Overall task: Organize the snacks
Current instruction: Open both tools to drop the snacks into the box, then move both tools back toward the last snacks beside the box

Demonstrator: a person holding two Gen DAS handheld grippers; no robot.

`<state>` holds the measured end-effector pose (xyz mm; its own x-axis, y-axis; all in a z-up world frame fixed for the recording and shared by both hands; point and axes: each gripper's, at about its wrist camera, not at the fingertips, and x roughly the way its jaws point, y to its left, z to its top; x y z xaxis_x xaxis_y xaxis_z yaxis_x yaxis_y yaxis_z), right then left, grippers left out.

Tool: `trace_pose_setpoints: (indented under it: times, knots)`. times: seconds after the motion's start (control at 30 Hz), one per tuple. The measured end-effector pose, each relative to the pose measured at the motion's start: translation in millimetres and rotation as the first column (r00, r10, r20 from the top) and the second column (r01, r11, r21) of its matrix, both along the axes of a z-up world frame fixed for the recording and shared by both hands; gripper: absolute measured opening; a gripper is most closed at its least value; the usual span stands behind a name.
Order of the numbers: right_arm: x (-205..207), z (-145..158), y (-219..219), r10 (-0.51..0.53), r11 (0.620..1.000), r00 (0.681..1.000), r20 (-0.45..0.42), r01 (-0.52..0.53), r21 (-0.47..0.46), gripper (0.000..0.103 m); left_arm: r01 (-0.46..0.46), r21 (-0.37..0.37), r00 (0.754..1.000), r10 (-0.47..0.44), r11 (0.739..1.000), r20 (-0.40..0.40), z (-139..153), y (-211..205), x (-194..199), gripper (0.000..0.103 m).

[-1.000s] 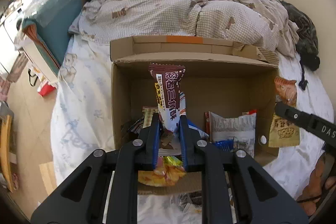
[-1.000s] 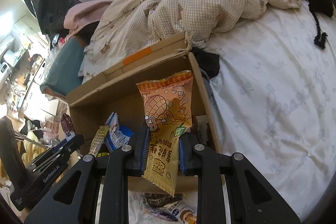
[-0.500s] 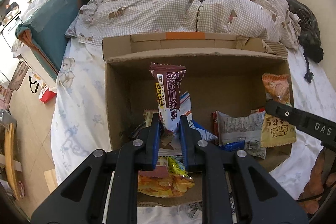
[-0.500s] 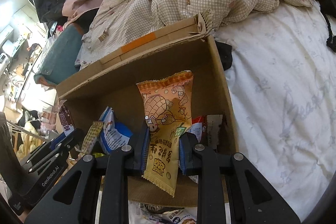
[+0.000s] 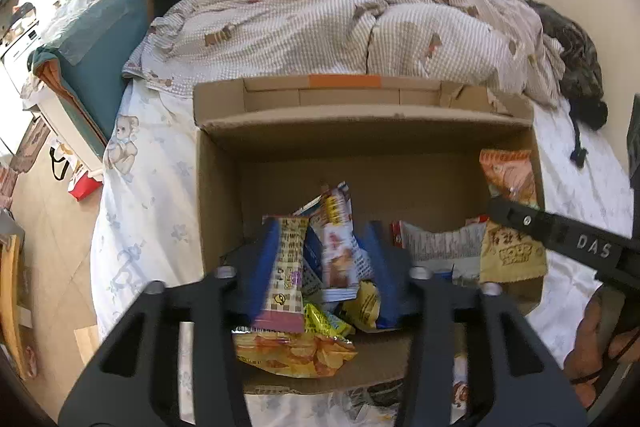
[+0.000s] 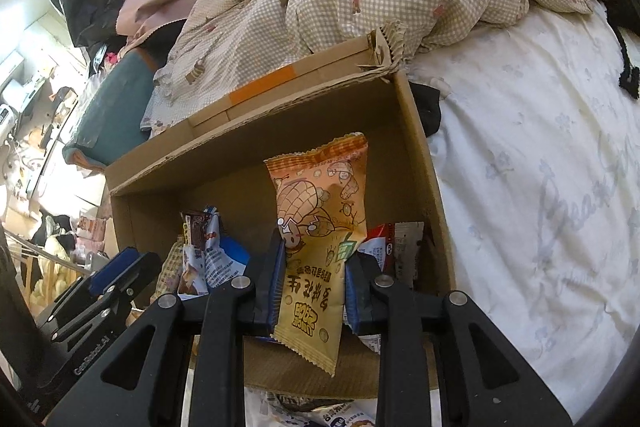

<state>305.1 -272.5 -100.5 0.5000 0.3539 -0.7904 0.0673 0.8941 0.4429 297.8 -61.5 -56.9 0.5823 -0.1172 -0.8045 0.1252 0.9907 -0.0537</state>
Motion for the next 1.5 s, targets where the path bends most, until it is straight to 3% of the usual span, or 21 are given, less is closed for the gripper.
trace_pose_setpoints:
  times: [0.03,0.13,0.23,0.27,0.3,0.37,0.67,0.97,1.13,1.27,1.5]
  knots:
    - [-0.1,0.2,0.1,0.000,1.000,1.000,0.001,0.000,0.002,0.028,-0.004,-0.007,1.000,0.004,1.000,0.008,2.2,1.1,-1.0,0.066]
    - [-0.2,0.5,2.9,0.012,1.000,1.000,0.007,-0.012,-0.001,0.028,0.001,-0.044,1.000,0.000,0.999,0.023,5.6,2.6,-3.7,0.087]
    - [-1.0,4.6,4.4,0.018,1.000,1.000,0.014,-0.018,0.003,0.033,0.023,-0.057,0.999,-0.022,0.998,0.023,6.8,-0.3,-5.9,0.088]
    - [-1.8,6.7,4.2,0.017,1.000,1.000,0.022,-0.017,0.006,0.045,0.026,-0.052,0.999,-0.024,0.998,0.028,7.5,-1.3,-6.7,0.088]
    - [-3.1,9.7,3.5,0.009,1.000,0.999,0.036,-0.009,0.004,0.070,0.025,-0.049,0.999,-0.023,0.999,0.032,8.1,-1.8,-7.3,0.088]
    - [-8.9,18.9,1.5,-0.021,1.000,0.996,0.090,0.023,-0.019,0.085,0.018,-0.052,0.999,-0.016,0.998,0.040,9.6,-0.8,-8.1,0.088]
    - [-14.8,29.2,-3.2,-0.021,0.999,0.996,0.089,0.025,-0.039,0.085,0.017,-0.112,0.998,-0.011,0.994,0.062,19.6,6.8,-16.7,0.088]
    - [-32.6,40.1,-5.3,-0.025,0.998,0.994,0.102,0.030,-0.052,0.085,-0.005,-0.125,0.997,0.015,0.992,0.077,36.7,17.5,-40.1,0.088]
    - [-53.7,49.5,-11.2,-0.046,0.999,0.994,0.094,0.048,-0.014,0.085,-0.015,-0.135,0.997,0.025,0.991,0.072,41.8,32.4,-65.4,0.100]
    - [-71.5,59.1,-9.6,-0.038,0.999,0.993,0.113,0.040,-0.022,0.085,-0.058,-0.173,0.997,0.067,0.983,0.048,43.2,46.4,-82.7,0.100]
    - [-102.8,60.2,-9.8,-0.048,0.998,0.993,0.109,0.051,-0.024,0.085,-0.115,-0.100,0.988,0.124,0.988,0.091,46.8,60.1,-110.1,0.100]
